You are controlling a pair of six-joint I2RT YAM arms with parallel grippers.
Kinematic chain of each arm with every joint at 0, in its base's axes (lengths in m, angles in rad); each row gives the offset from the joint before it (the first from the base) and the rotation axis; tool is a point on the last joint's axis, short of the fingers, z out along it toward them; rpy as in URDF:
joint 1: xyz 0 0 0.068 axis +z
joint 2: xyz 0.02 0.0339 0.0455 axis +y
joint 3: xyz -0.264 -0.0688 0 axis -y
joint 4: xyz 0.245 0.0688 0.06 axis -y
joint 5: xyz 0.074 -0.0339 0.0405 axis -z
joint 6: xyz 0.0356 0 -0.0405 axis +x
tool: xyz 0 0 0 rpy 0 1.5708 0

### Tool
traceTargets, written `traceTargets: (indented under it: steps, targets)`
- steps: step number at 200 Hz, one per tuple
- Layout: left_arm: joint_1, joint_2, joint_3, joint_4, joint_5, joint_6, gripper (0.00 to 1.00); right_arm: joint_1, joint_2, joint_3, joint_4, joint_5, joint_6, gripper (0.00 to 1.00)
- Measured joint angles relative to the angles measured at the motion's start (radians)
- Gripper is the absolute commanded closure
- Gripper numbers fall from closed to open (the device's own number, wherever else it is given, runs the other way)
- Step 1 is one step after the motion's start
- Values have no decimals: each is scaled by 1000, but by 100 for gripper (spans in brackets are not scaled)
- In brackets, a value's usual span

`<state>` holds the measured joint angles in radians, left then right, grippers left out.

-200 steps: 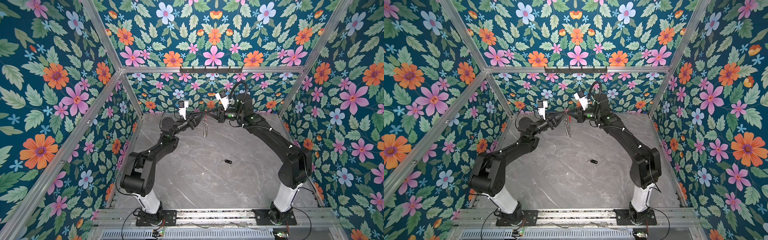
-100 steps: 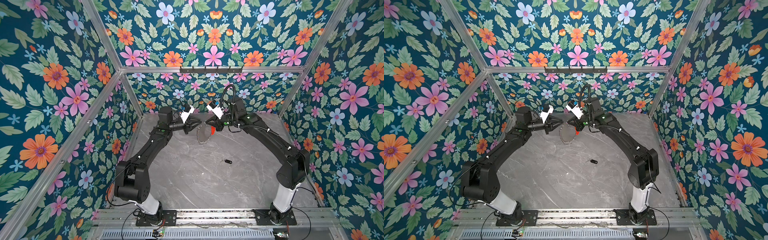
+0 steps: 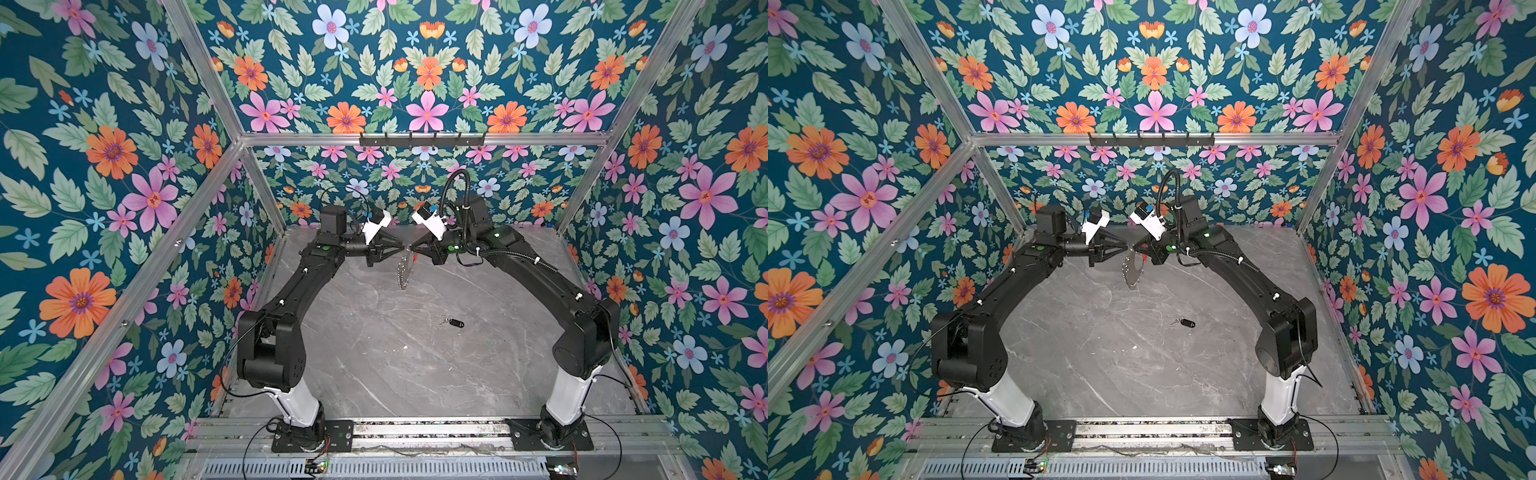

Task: Put the keys on the keyring

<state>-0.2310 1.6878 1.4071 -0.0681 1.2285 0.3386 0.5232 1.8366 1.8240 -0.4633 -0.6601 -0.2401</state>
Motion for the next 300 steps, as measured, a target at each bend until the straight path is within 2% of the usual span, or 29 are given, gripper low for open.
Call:
traceTargets:
  steps: [77, 115, 147, 174, 196, 246, 258, 271, 300]
  targets:
    - [-3, -5, -27, 64, 40, -47, 71, 0, 16, 20, -4, -40, 6, 100]
    - [-3, -5, -24, 73, 48, -55, 78, 2, 29, 36, -13, -44, 6, 100]
    - [-7, 8, -21, 82, 60, -75, 78, 3, 39, 48, -24, -45, 6, 100]
    - [-10, 8, -25, 82, 70, -81, 86, 5, 47, 59, -42, -44, 7, 100]
    - [-9, 8, -27, 81, 83, -93, 100, 5, 47, 60, -44, -43, 6, 100]
    - [-10, 0, -50, 93, 79, -102, 100, 6, 48, 51, -49, -45, 30, 99]
    - [-11, -10, -80, 137, 73, -133, 100, 8, 38, 29, -29, -43, 49, 83]
    - [-14, -31, -153, 266, 61, -212, 100, 8, 17, -14, 4, -20, 89, 70]
    - [-20, -49, -336, 733, -13, -529, 100, -1, -49, -141, 169, 55, 193, 68]
